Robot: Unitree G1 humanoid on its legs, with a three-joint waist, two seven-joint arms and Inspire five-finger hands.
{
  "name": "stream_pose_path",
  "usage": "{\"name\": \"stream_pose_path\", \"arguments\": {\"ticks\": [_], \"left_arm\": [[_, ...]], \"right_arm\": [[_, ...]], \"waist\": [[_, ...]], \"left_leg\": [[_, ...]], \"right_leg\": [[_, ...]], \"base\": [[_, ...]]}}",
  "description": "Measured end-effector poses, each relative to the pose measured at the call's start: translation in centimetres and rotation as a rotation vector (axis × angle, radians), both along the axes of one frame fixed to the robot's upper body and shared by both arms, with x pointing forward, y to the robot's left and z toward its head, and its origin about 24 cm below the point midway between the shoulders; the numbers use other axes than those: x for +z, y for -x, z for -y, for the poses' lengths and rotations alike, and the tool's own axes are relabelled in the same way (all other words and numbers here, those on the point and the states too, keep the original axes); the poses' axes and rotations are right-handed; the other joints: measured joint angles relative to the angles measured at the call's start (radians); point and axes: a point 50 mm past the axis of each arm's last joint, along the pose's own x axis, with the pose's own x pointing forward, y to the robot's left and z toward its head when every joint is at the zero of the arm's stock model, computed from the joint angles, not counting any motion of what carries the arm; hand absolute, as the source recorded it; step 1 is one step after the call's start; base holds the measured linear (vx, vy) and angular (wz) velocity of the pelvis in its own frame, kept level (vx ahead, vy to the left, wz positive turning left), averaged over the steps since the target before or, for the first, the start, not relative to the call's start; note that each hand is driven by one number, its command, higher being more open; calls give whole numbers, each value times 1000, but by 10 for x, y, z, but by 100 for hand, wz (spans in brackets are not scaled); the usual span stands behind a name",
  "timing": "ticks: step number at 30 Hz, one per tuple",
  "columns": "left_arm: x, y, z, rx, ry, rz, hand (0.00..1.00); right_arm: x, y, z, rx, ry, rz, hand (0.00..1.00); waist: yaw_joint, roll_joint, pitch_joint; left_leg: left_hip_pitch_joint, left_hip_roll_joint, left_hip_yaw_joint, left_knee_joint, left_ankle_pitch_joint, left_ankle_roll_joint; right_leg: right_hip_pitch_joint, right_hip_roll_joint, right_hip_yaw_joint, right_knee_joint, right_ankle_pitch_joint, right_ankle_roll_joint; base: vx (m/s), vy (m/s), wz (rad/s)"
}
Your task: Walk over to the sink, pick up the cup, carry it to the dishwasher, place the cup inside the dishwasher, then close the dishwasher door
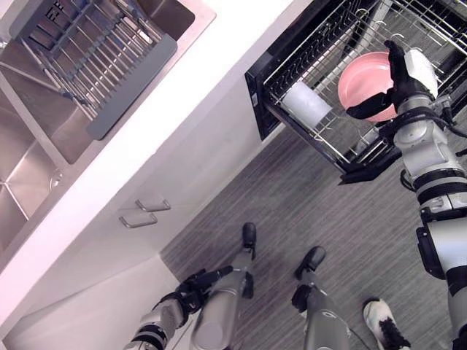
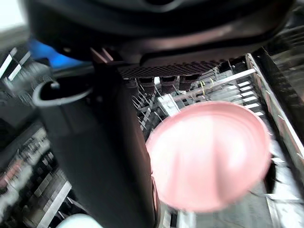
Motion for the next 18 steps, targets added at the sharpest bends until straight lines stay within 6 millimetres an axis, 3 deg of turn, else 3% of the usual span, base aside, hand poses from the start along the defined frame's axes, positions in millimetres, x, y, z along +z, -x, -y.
{"name": "stream_pose_path", "arguments": {"ticks": [4,8,10,13,14,18], "left_arm": [[0,6,-5,11,-13,12,100],[-2,15,-13,42,-18,13,100],[-4,21,-18,58,-21,0,100],[-7,29,-26,78,-27,-21,100],[-10,33,-27,79,-28,-33,100],[-17,47,-31,78,-42,-78,100]], "right_arm": [[20,8,1,53,-97,119,100],[35,31,23,57,-264,333,100],[34,40,37,31,-335,393,100],[13,50,63,-17,-495,418,100],[5,52,69,-28,-551,418,0],[-27,58,92,-54,-792,411,0]], "waist": [[-24,0,0],[-55,-3,-1],[-65,-15,-8],[-87,-30,-15],[-93,-33,-17],[-116,-48,-27]], "left_leg": [[48,-1,4,-17,1,0],[121,-2,13,-45,5,-1],[137,-3,24,-46,4,-2],[169,4,34,-46,3,-3],[183,6,42,-47,2,-5],[201,20,77,-52,1,-13]], "right_leg": [[41,0,8,-2,0,1],[98,1,27,-7,-1,1],[109,1,41,-11,-3,5],[136,3,51,-11,-5,8],[145,4,58,-11,-6,8],[145,16,90,-12,-5,8]], "base": [[39,4,-2],[40,11,-4],[21,7,-12],[1,-11,-11],[-15,-11,-22],[-33,-21,-23]]}}
